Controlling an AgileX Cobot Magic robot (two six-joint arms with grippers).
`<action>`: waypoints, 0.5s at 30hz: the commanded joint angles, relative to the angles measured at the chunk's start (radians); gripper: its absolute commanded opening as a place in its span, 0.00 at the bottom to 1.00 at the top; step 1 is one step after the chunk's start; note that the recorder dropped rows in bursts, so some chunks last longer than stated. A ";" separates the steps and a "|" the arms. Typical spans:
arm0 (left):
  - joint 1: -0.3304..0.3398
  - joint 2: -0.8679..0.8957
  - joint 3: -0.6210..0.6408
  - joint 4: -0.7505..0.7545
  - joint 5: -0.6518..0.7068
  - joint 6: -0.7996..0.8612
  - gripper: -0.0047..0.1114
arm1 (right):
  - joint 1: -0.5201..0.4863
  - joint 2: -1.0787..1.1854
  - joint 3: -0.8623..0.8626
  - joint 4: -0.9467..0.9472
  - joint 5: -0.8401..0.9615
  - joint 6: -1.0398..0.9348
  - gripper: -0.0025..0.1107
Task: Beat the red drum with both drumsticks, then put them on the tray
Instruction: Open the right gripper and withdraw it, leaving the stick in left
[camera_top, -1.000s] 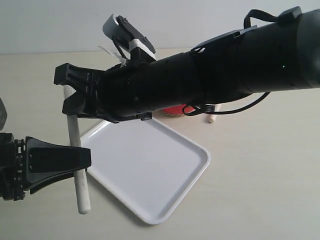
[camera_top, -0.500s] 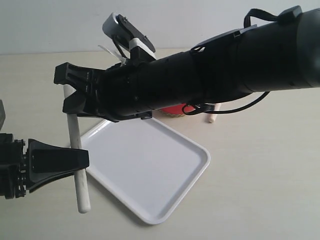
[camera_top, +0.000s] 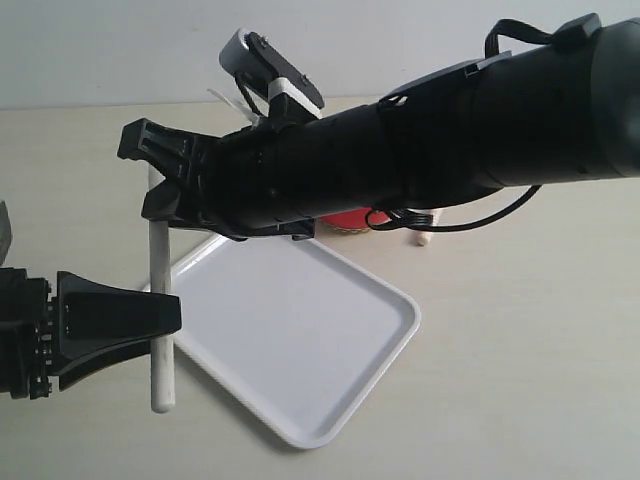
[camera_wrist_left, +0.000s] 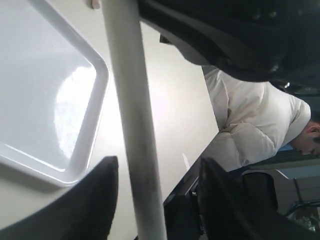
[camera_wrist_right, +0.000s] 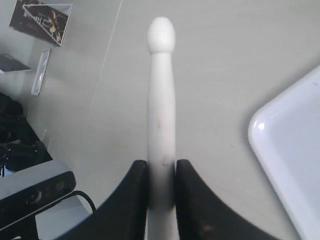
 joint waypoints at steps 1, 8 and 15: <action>-0.008 -0.002 -0.007 -0.010 -0.005 -0.049 0.47 | 0.047 -0.010 -0.018 0.000 -0.054 0.024 0.02; -0.008 -0.002 -0.007 -0.010 0.002 -0.049 0.47 | 0.086 -0.010 -0.044 0.000 -0.110 0.024 0.02; -0.008 -0.002 -0.007 -0.010 0.023 -0.049 0.47 | 0.086 -0.038 -0.044 0.000 -0.232 0.035 0.02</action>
